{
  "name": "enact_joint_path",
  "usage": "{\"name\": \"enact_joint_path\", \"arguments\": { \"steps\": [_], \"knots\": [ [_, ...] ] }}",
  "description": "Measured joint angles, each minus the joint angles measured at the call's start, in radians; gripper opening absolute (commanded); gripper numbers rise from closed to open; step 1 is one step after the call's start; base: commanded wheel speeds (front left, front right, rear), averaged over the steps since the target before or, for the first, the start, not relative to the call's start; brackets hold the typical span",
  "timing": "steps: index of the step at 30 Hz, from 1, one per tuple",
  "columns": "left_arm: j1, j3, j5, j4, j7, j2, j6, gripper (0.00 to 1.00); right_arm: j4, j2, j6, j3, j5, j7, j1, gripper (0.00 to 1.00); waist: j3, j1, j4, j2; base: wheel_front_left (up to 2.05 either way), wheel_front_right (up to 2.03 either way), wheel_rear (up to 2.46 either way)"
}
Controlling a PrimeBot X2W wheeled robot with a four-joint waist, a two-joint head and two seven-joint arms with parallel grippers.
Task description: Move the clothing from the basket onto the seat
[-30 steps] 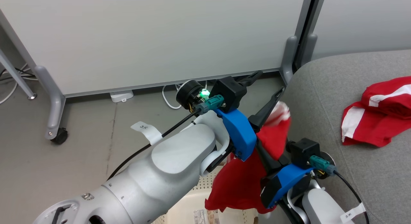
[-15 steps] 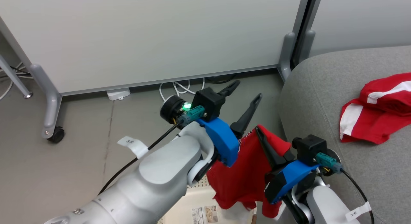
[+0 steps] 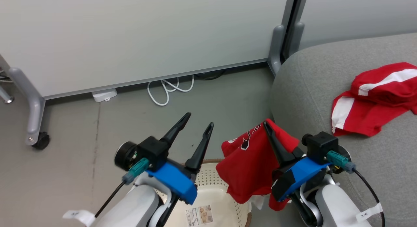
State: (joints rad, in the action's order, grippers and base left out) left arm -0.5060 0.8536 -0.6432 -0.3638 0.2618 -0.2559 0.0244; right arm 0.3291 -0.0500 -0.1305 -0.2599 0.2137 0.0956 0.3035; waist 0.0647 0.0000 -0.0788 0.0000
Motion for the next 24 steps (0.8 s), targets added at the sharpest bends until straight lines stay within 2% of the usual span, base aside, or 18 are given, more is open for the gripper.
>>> {"name": "enact_joint_path", "arguments": {
  "steps": [1, 10, 13, 19, 24],
  "knots": [
    [0.065, -0.058, 0.036, 0.038, 0.0, -0.016, -0.001, 1.0, -0.007, 0.0, 0.0, -0.001, 0.0, -0.004, -0.001, 0.0, 0.0, 0.0, -0.013, 0.0, 0.0, 0.0, 0.0],
    [0.305, -0.288, 0.173, 0.165, 0.0, -0.058, -0.008, 1.0, -0.034, 0.0, 0.0, -0.007, 0.008, -0.008, -0.009, 0.0, 0.006, 0.0, -0.101, 0.0, 0.0, 0.0, 0.0],
    [0.352, -0.352, 0.199, 0.187, 0.0, -0.051, -0.016, 1.0, -0.04, 0.0, 0.0, -0.011, 0.009, -0.008, -0.01, 0.0, 0.011, 0.0, -0.139, 0.0, 0.0, 0.0, 0.0],
    [0.398, -0.407, 0.244, 0.193, 0.0, -0.03, -0.048, 1.0, -0.043, 0.0, 0.0, -0.015, 0.018, -0.007, -0.011, 0.0, 0.019, 0.0, -0.209, 0.0, 0.0, 0.0, 0.0],
    [0.421, -0.465, 0.294, 0.193, 0.0, 0.003, -0.078, 1.0, -0.042, 0.0, 0.0, -0.013, 0.026, 0.0, -0.013, 0.0, 0.03, 0.0, -0.313, 0.0, 0.0, 0.0, 0.0]
  ]
}}
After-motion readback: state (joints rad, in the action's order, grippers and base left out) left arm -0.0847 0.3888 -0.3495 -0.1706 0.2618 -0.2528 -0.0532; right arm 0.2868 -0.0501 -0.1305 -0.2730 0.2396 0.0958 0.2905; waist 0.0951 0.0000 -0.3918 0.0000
